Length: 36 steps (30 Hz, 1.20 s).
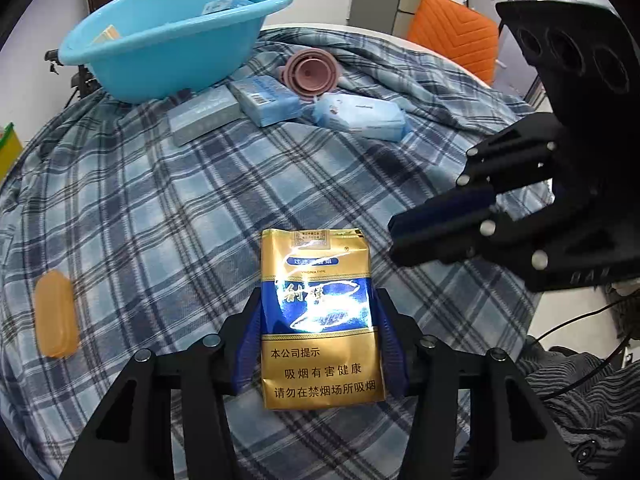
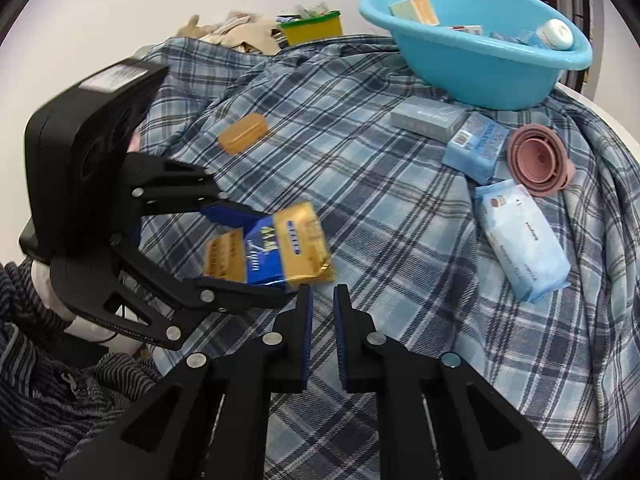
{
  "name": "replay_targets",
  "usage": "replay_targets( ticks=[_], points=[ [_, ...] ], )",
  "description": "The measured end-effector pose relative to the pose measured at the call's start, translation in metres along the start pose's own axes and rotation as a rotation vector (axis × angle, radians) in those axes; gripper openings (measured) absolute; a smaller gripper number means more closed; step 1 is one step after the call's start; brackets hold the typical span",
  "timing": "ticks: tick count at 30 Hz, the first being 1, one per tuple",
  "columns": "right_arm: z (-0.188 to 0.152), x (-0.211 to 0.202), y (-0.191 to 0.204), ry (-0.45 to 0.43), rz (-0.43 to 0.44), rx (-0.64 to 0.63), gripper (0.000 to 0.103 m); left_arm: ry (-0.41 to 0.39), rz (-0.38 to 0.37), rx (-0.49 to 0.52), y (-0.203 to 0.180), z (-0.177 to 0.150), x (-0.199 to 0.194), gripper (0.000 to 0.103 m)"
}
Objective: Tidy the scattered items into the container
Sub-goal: 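Hold the Liqun pack in the left gripper while the right tool hovers beside it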
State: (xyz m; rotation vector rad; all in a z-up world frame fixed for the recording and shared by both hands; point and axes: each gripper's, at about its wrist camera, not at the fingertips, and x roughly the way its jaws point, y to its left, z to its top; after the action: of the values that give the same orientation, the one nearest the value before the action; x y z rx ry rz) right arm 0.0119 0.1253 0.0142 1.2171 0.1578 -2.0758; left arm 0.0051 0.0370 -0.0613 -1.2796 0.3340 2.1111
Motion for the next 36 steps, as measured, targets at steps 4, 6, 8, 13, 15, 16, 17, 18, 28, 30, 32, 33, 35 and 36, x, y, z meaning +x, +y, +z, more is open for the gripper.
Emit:
replay_targets(
  ticks=[4,6,8,13,15,16,17,18,28,30,32,33,35,36],
  points=[
    [-0.004,-0.002,0.001,0.001,-0.009,-0.065,0.01,0.012,-0.046,0.063,-0.009,-0.002,-0.002,0.054],
    [-0.007,-0.006,0.002,0.005,0.01,-0.115,0.01,0.021,-0.076,0.109,-0.013,-0.005,-0.005,0.054],
    [-0.009,-0.005,0.006,0.036,0.015,-0.173,0.01,0.034,-0.098,0.134,-0.014,-0.007,-0.006,0.054],
    [-0.012,-0.003,0.008,0.052,0.059,-0.239,0.012,0.046,-0.128,0.128,-0.014,-0.008,-0.005,0.054],
    [-0.01,0.0,0.008,0.061,0.051,-0.227,0.012,0.045,-0.11,0.127,-0.014,-0.007,-0.004,0.054],
    [-0.011,0.001,0.008,0.067,0.044,-0.224,0.012,0.041,-0.107,0.123,-0.014,-0.007,-0.004,0.054],
    [-0.012,0.001,0.008,0.072,0.026,-0.226,0.012,0.042,-0.109,0.116,-0.014,-0.007,-0.004,0.054],
    [-0.013,0.001,0.007,0.07,0.002,-0.227,0.012,0.044,-0.107,0.112,-0.013,-0.007,-0.004,0.054],
    [-0.01,-0.002,0.008,0.004,-0.05,-0.154,0.01,0.04,-0.061,0.073,-0.014,-0.005,0.0,0.054],
    [-0.011,-0.003,0.005,-0.023,-0.038,-0.119,0.01,0.037,-0.068,0.06,-0.012,-0.005,0.0,0.054],
    [-0.014,-0.002,0.0,-0.038,-0.02,-0.077,0.01,0.035,-0.061,0.06,-0.012,-0.005,0.0,0.054],
    [-0.017,-0.002,-0.002,-0.03,-0.012,-0.062,0.01,0.036,-0.05,0.071,-0.014,-0.006,0.0,0.054],
    [-0.02,-0.002,-0.001,-0.016,-0.015,-0.061,0.01,0.04,-0.022,0.081,-0.019,-0.005,0.001,0.054],
    [-0.022,-0.002,0.0,-0.01,-0.012,-0.066,0.01,0.041,-0.017,0.081,-0.02,-0.005,0.001,0.054]
  ],
)
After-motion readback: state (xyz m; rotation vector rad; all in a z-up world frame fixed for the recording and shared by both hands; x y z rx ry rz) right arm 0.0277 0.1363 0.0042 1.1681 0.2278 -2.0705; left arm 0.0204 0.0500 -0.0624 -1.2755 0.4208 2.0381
